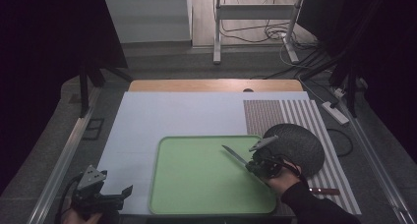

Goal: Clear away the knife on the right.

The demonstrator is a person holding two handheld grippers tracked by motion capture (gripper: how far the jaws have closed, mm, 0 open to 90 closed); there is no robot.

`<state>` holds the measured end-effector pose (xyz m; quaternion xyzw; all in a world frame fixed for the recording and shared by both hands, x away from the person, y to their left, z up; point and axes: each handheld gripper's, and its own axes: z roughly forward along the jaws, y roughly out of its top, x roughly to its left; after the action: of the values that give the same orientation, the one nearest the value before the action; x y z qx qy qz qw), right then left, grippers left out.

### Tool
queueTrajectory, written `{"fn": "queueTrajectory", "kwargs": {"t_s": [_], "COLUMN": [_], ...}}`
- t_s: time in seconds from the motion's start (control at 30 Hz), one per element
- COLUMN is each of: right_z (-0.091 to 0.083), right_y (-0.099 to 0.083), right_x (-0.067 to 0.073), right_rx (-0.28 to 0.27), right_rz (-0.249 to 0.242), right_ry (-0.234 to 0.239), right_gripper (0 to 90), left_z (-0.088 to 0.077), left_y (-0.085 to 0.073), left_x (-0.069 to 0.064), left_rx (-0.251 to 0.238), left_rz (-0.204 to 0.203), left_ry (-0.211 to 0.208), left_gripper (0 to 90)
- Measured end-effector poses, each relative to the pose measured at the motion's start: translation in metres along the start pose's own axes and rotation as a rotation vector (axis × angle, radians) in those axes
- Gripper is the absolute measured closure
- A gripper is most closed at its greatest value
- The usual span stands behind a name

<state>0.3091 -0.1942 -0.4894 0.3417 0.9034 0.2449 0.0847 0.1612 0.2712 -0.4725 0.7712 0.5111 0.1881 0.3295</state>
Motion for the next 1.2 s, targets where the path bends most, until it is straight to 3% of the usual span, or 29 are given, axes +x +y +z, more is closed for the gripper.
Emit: {"fn": "queueTrajectory", "kwargs": {"t_s": [0.43,0.47,0.57,0.6,0.63,0.67,0.7,0.73,0.8,0.83,0.87,0.93,1.03,1.2], "right_z": [0.015,0.014,0.010,0.004,0.004,-0.001,-0.001,-0.001,0.004,0.004,0.012,0.021,0.031,0.030], "right_y": [-0.002,-0.002,-0.001,0.001,0.001,0.004,0.004,0.008,0.014,0.014,0.019,0.024,0.025,0.021], "right_x": [0.002,0.001,-0.002,-0.004,-0.004,-0.005,-0.005,0.000,0.008,0.008,0.016,0.020,0.017,0.005], "right_rx": [0.072,0.071,0.046,0.013,0.013,-0.005,-0.005,-0.006,0.008,0.008,0.030,0.058,0.084,0.084], "right_rz": [-0.018,-0.008,0.003,0.004,0.004,-0.014,-0.014,-0.049,-0.098,-0.098,-0.144,-0.176,-0.187,-0.134], "right_ry": [0.013,0.022,0.035,0.042,0.042,0.052,0.052,0.078,0.082,0.082,0.082,0.073,0.054,0.051], "right_gripper": [75.8,67.3,62.9,63.9,63.9,75.3,75.3,88.0,89.5,89.5,89.5,89.5,89.5,89.5], "left_z": [0.000,0.000,0.000,0.000,0.000,0.001,0.001,0.001,0.001,0.001,0.001,0.001,0.001,0.000], "left_y": [0.000,0.000,0.000,0.000,0.000,0.000,0.000,0.000,0.000,0.000,0.000,0.000,0.000,0.000], "left_x": [0.000,0.000,0.000,0.000,0.000,0.000,0.000,0.000,0.000,0.000,-0.001,0.000,0.000,-0.001], "left_rx": [0.001,0.001,0.001,0.002,0.002,0.002,0.003,0.004,0.004,0.004,0.005,0.005,0.004,0.003], "left_rz": [0.004,0.003,0.002,0.002,0.002,0.002,0.001,0.000,0.001,0.001,0.002,0.002,0.001,0.006], "left_ry": [0.002,0.001,0.002,0.002,0.002,0.002,0.002,0.002,0.003,0.003,0.004,0.003,0.003,0.002], "left_gripper": [2.7,2.7,2.8,2.8,2.8,2.8,2.8,2.8,2.8,2.8,2.8,2.8,2.8,2.8]}}
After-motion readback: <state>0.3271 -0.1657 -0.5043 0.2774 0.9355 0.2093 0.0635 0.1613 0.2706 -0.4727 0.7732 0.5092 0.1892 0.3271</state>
